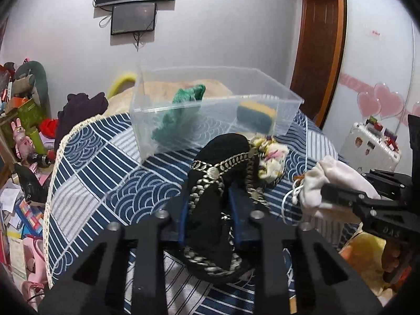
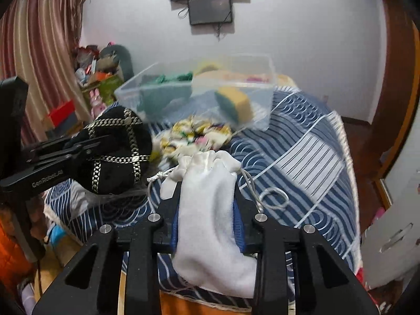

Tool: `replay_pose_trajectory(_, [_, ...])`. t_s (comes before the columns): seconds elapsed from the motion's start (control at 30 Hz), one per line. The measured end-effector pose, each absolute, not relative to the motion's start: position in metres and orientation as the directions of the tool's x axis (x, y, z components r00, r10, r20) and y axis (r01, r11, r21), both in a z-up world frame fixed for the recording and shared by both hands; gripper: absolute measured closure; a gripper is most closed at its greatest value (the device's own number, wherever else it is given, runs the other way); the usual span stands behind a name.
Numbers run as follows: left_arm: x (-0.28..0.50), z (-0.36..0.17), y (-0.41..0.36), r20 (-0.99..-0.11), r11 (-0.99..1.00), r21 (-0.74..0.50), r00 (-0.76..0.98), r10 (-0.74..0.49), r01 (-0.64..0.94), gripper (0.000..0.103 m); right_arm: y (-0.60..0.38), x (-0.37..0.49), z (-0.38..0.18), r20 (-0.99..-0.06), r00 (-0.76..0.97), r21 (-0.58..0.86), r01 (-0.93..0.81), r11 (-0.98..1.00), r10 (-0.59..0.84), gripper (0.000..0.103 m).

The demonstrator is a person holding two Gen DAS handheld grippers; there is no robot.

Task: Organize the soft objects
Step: 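Grasp the black knitted hat with the left tool while the right tool grasps the white drawstring pouch, then lift the hat and pouch over the clear box and release both inside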

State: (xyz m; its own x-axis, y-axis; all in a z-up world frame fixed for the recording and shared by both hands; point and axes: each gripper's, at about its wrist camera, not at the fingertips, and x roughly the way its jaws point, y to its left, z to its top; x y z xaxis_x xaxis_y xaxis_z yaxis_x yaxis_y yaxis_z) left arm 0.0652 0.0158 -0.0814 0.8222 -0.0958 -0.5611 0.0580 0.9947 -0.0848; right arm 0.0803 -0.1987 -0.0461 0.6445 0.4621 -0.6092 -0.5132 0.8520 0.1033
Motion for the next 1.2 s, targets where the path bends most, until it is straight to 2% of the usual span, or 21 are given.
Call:
replay_pose_trajectory(0.3, [0.054, -0.050, 0.030, -0.484, 0.989, -0.135, 0.867, -0.120, 0.061, 0.083, -0.201, 0.092, -0.017, -0.543, 0.703, 0.102, -0.488, 0.867, 0.459, 0.074])
replay_pose_trajectory(0.83, [0.078, 0.007, 0.048, -0.335, 0.993, -0.120, 0.941, -0.047, 0.007, 0.083, -0.181, 0.121, 0.042, -0.382, 0.799, 0.043, -0.488, 0.872, 0.465, 0.074])
replay_pose_trajectory(1.03, [0.100, 0.023, 0.050, -0.295, 0.993, -0.119, 0.955, -0.039, 0.004, 0.083, -0.167, 0.145, 0.050, -0.361, 0.817, 0.044, -0.466, 0.884, 0.449, 0.074])
replay_pose_trajectory(1.2, [0.128, 0.021, 0.053, -0.313, 0.990, -0.138, 0.949, -0.029, -0.016, 0.083, -0.157, 0.166, 0.047, -0.373, 0.802, 0.087, -0.470, 0.878, 0.466, 0.074])
